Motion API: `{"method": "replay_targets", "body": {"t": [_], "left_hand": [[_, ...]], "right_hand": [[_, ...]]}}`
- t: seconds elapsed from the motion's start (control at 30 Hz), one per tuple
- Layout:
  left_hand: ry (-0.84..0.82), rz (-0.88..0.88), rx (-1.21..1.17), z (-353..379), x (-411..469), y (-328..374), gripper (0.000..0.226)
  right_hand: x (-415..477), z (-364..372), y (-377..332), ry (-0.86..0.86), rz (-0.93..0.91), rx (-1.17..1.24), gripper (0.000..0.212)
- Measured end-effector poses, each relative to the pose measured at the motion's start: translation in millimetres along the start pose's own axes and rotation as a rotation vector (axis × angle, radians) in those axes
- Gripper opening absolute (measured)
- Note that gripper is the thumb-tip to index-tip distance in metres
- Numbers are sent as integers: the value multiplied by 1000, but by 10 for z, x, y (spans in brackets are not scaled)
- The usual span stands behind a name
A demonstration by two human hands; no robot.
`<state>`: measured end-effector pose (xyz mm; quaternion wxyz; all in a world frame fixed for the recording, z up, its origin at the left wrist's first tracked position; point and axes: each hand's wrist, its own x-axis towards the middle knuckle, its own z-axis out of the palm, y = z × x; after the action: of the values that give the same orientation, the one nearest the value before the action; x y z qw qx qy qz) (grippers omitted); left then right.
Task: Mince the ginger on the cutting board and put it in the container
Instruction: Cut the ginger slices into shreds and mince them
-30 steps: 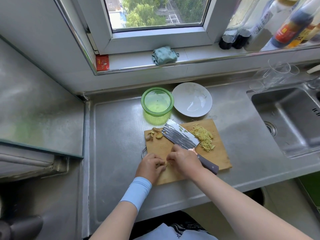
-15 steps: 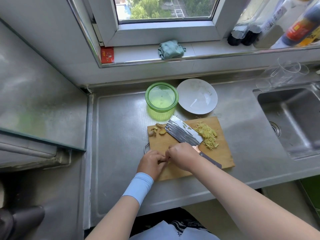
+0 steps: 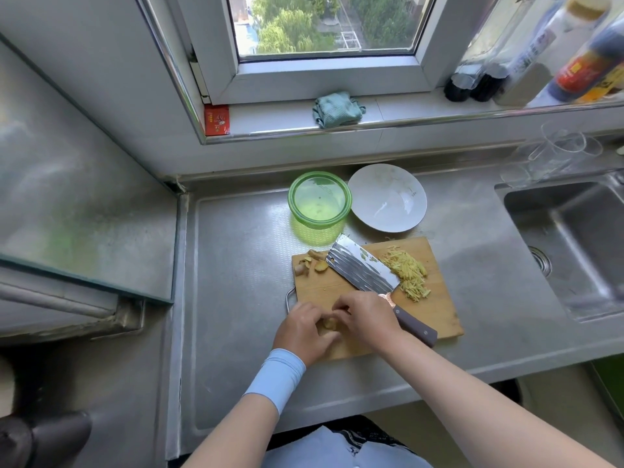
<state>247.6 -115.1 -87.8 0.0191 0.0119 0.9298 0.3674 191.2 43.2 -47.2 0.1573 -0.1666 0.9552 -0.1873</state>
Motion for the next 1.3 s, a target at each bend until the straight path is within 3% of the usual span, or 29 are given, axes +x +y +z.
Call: {"method": "replay_targets", "body": {"t": [0.13, 0.27, 0.33, 0.57, 0.67, 0.87, 1.3], "left_hand": [[4, -3, 28, 44, 9, -4, 23], [16, 61, 20, 68, 12, -25, 21], [21, 83, 1, 78, 17, -49, 15], [29, 217, -25, 97, 30, -98, 6], [52, 173, -25, 135, 33, -52, 10], [29, 161, -29, 282, 208, 164, 11], [12, 142, -25, 293, 219, 170, 13]], "right_hand": [[-63, -77, 143, 59, 69, 128, 20], [-182, -63, 144, -152, -3, -33, 28], [-183, -33, 130, -165, 1, -20, 29], [-66, -35, 120, -185, 76, 48, 13], [-72, -70, 140, -210, 88, 49, 13], [-120, -194, 318, -96, 227, 213, 15], [5, -187, 326, -160, 203, 269, 18]]}}
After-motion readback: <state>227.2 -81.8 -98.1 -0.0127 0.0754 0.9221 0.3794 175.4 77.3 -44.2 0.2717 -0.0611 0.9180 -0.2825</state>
